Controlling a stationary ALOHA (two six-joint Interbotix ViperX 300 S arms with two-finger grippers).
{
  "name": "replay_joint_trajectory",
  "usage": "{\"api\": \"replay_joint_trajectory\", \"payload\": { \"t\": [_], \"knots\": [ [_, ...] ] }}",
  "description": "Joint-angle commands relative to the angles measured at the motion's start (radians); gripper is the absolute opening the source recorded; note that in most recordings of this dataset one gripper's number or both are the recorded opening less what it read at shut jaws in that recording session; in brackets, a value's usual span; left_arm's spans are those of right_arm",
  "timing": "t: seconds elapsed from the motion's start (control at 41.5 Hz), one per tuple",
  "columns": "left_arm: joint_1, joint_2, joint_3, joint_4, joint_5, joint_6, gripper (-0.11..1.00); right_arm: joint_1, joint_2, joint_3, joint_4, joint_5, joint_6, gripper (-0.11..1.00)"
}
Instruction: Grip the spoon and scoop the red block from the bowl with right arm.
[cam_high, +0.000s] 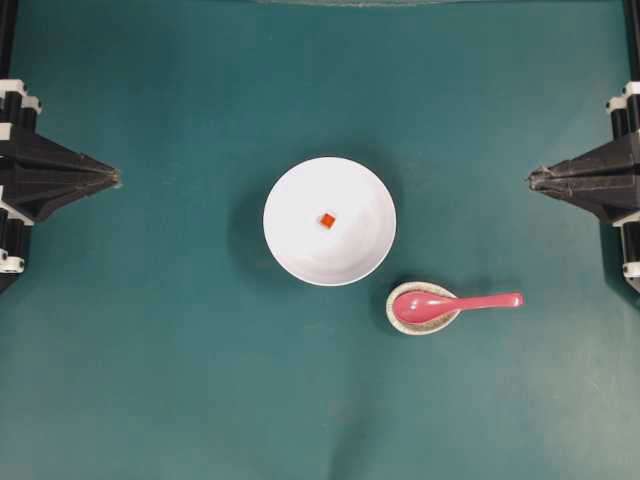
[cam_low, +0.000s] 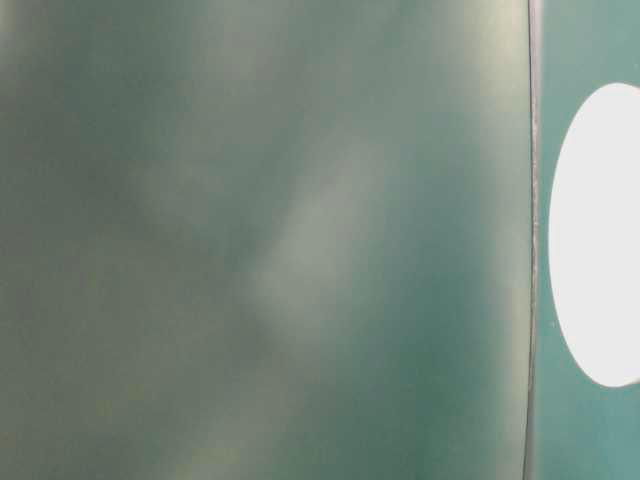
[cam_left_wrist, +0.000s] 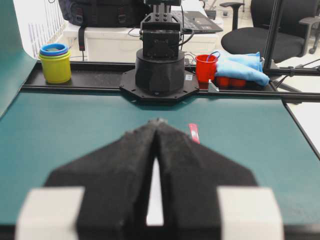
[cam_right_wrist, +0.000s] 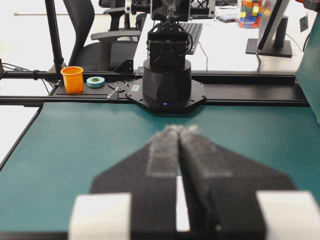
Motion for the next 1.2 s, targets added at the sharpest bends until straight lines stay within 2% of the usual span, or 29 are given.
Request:
{"api": "replay_joint_trajectory", "payload": {
  "t": [0.0,0.024,0.169,0.602,0.674,0.867,0.939,1.036,1.18],
  "knots": [
    [-0.002,0.021,-0.031,0.005,0.032,0.000,0.00,0.002,0.005,-0.020,0.003,-0.008,0.009,0.00],
    [-0.002,0.031,-0.035,0.005,0.066,0.000,0.00,0.003,0.009,-0.043,0.003,0.009,0.008,0.00],
    [-0.002,0.052,-0.035,0.005,0.083,0.000,0.00,0.002,0.017,-0.066,0.002,0.026,0.009,0.00],
    [-0.018,0.115,-0.035,0.005,0.094,0.000,0.00,0.003,0.025,-0.072,0.021,0.054,0.011,0.02],
    [-0.021,0.117,-0.037,0.005,0.097,0.000,0.00,0.002,0.025,-0.074,0.026,0.074,0.011,0.08],
    [-0.021,0.118,-0.037,0.003,0.100,0.000,0.00,0.003,0.025,-0.077,0.063,0.146,0.012,0.39],
    [-0.021,0.118,-0.035,0.005,0.100,0.000,0.00,0.003,0.028,-0.075,0.078,0.172,0.012,0.47],
    [-0.021,0.118,-0.035,0.005,0.106,0.000,0.00,0.003,0.037,-0.072,0.092,0.198,0.011,0.52],
    [-0.021,0.118,-0.035,0.005,0.126,0.002,0.00,0.003,0.063,-0.066,0.094,0.207,0.011,0.52]
  ]
}}
